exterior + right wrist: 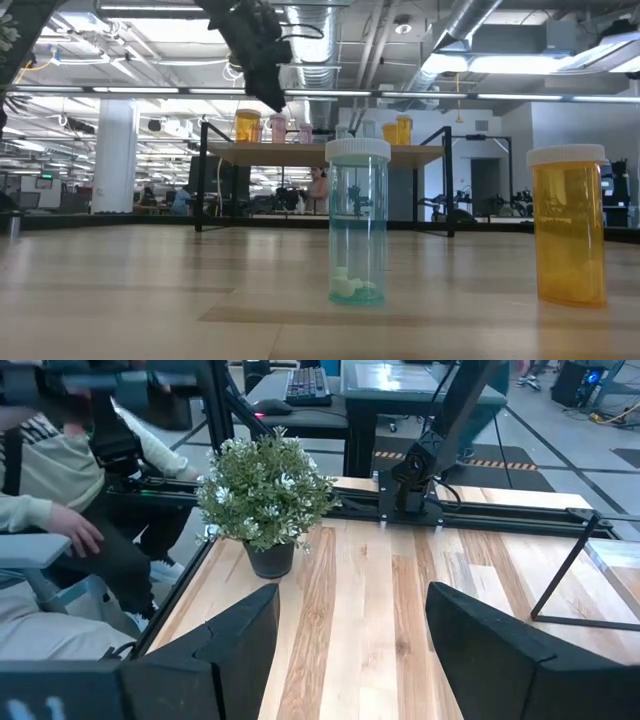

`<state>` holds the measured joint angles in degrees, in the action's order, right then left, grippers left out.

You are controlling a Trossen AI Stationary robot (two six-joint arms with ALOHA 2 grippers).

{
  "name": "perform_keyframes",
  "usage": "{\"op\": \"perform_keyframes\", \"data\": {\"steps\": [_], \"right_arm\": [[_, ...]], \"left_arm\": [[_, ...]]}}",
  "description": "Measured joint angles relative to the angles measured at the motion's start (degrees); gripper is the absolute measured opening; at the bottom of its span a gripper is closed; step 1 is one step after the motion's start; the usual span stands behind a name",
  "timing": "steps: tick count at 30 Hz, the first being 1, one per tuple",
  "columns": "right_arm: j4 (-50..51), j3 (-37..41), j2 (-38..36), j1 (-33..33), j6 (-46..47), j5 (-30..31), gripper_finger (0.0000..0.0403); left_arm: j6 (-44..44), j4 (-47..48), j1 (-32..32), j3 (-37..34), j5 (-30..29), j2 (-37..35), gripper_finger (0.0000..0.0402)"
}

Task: Pick and place medicine bottles onto shelf by color
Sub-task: Put the small orange pill bottle on the shelf

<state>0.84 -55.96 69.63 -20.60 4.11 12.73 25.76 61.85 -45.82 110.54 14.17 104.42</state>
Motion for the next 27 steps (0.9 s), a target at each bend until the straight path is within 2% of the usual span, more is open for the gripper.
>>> {"op": "perform_keyframes", "data": {"steps": [6, 12, 16, 23, 27], "right_arm": [[0.25, 0.0, 0.02, 0.0, -0.05, -0.02, 0.0276], [0.4, 0.0, 0.02, 0.0, -0.31, -0.02, 0.0276], [0.09, 0.0, 0.02, 0.0, -0.5, -0.03, 0.0276], [-0.02, 0.0, 0.02, 0.0, 0.4, -0.27, 0.0276], [0.0, 0.0, 0.02, 0.0, 1.77, -0.77, 0.0276]], "left_arm": [[-1.1, 0.66, 0.15, 1.63, 2.85, -4.95, 0.0199], [-4.51, -4.35, 1.34, -3.9, 9.76, -14.56, 0.0199], [-6.93, -10.88, 4.28, -12.43, 10.85, -23.44, 0.0197], [-13.29, -26.3, 12.25, -34.07, 10.39, -42.3, 0.0196], [-18.62, -34.75, 18.44, -46.32, 8.15, -53.38, 0.0196]]}}
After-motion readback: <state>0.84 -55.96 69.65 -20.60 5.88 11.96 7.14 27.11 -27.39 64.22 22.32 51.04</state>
